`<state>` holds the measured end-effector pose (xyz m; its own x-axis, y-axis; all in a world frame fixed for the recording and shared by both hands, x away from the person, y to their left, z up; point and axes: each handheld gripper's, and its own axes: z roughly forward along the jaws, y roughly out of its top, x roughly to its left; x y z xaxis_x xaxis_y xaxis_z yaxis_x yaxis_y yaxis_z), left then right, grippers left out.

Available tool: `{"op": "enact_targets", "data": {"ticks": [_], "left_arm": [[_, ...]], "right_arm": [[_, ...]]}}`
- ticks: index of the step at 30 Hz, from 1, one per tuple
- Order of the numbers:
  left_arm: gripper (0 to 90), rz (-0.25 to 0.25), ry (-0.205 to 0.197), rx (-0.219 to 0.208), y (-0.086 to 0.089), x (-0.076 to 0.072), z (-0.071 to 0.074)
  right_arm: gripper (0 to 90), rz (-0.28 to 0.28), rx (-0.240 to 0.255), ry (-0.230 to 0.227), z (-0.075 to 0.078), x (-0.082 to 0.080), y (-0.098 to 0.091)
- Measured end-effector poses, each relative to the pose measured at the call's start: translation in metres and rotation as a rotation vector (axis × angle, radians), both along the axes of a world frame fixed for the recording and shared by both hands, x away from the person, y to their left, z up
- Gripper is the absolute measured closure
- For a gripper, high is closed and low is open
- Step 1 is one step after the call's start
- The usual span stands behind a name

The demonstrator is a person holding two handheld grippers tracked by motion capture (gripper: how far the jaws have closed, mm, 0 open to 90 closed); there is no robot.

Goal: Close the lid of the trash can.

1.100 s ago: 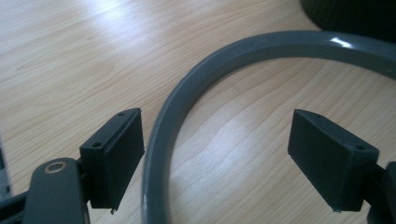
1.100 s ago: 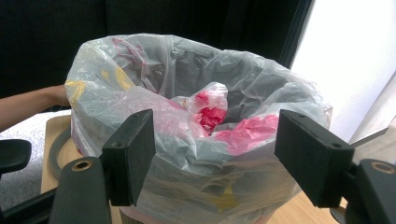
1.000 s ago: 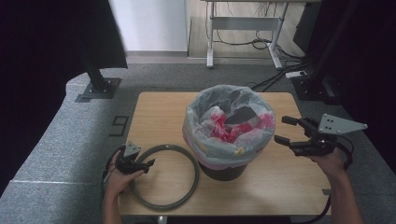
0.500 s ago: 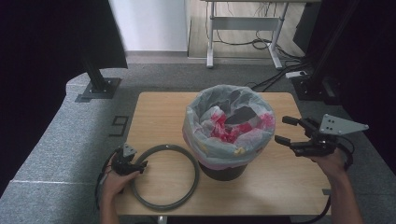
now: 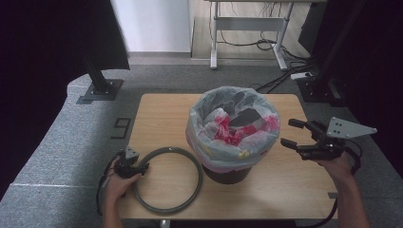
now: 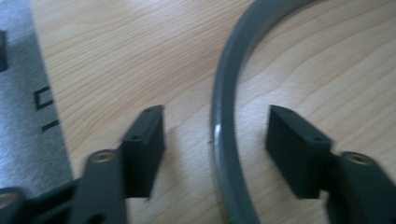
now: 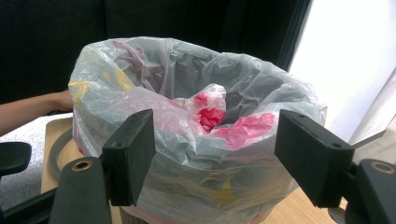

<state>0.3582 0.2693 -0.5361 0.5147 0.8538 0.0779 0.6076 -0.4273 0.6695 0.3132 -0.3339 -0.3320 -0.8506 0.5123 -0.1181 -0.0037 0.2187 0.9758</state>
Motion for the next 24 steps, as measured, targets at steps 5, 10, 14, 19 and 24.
{"op": "enact_targets", "data": {"ticks": [5,10,14,19,24], "left_arm": [[61.0,-0.021,0.035,-0.054,0.001,0.001,0.000],[75.0,-0.013,0.032,-0.070,0.005,0.001,0.000],[78.3,-0.013,0.035,-0.076,0.005,0.001,0.000],[79.0,-0.022,0.056,-0.090,0.008,0.000,0.001],[79.3,-0.028,0.066,-0.124,0.014,-0.002,0.006]], "right_arm": [[28.8,0.002,0.003,-0.006,0.001,-0.001,0.000],[28.9,0.000,0.003,-0.013,0.002,-0.003,-0.001],[28.9,-0.003,0.006,-0.014,0.002,-0.003,-0.002],[28.9,-0.004,0.007,-0.016,0.001,-0.004,-0.002],[29.0,-0.004,0.011,-0.016,0.001,-0.004,-0.003]]}}
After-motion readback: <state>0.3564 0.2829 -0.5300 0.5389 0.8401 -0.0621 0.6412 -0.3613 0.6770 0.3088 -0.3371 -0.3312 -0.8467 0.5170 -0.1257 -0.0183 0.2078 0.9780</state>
